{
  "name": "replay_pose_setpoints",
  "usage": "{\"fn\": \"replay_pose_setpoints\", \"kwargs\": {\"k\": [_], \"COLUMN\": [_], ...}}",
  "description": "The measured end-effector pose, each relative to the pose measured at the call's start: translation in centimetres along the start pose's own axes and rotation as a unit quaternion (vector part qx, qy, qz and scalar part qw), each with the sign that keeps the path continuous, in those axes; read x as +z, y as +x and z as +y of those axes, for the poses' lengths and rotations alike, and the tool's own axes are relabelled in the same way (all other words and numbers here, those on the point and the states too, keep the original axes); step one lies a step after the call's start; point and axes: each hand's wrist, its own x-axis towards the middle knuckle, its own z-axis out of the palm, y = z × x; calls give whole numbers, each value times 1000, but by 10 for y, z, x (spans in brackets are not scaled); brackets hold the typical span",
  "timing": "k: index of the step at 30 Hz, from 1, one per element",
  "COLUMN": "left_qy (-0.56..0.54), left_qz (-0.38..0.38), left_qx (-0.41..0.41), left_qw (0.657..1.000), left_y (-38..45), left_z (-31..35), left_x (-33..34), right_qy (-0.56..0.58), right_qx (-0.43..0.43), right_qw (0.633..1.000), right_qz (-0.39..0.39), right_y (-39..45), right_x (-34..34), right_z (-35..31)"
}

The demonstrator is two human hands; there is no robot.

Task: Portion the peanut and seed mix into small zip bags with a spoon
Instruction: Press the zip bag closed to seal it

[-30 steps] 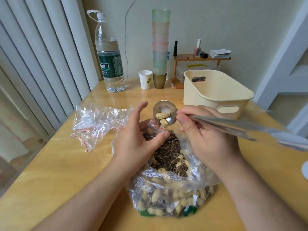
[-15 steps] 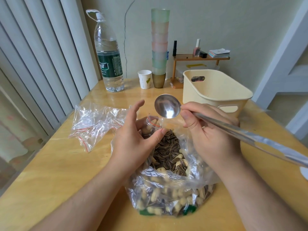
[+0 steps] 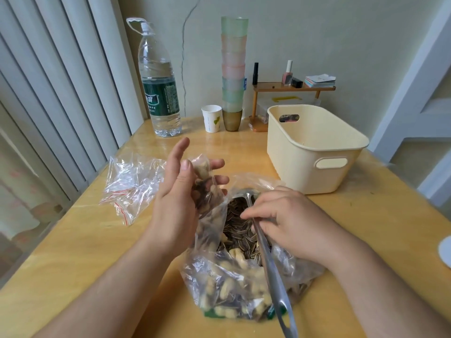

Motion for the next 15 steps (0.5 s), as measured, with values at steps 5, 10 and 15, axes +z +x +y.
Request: {"fn": "replay_pose_setpoints", "kwargs": {"k": [5, 10, 15], "left_qy": [-80, -14, 77], "left_qz": [-66, -120, -104], "left_qx": [-67, -40, 38], "left_qw": [992, 992, 991], "left_y": [-5, -10, -15], "left_z": [2, -7, -7], "left_x": [6, 10, 13], "right_qy": [68, 261, 322], "right_qx": [40, 40, 24], "right_qw": [997, 939, 939], "right_qz": [-5, 221, 119], "right_y": [-2, 6, 6], "right_x": [-6, -9, -3], "right_z": [-6, -16, -26]}}
